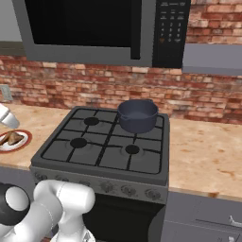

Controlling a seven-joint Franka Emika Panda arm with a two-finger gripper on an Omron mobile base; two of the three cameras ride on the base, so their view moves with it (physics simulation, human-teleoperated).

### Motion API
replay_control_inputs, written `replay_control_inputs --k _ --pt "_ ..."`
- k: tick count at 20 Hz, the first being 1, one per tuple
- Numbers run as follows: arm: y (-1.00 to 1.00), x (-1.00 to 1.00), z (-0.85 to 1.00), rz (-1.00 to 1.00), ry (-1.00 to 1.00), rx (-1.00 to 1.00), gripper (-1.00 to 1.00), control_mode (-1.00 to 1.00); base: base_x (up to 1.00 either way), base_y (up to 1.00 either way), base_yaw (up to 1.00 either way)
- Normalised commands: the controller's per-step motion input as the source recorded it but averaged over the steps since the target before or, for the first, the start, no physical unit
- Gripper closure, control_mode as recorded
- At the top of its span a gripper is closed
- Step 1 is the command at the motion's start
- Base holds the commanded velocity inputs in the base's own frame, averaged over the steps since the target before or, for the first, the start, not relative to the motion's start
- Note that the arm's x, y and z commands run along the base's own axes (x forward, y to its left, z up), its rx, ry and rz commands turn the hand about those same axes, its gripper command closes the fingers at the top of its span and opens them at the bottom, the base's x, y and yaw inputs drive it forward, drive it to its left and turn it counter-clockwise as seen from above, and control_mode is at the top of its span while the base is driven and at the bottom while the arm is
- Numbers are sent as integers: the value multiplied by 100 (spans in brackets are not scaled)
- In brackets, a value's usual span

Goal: Retrieve the frozen meat and place it in the pot on a burner. Then turn the burner on.

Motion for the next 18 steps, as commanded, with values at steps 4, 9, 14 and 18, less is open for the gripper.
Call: replay_control_inputs --k 4,9,14,18 --pt "60 10 -4 -5 0 0 -100 -100 0 0 0" --pt "64 16 -12 -8 0 0 -100 -100 0 0 0" --pt "60 19 -26 -7 0 0 -100 -100 0 0 0" --pt "57 17 -31 -6 0 0 -100 -100 0 0 0"
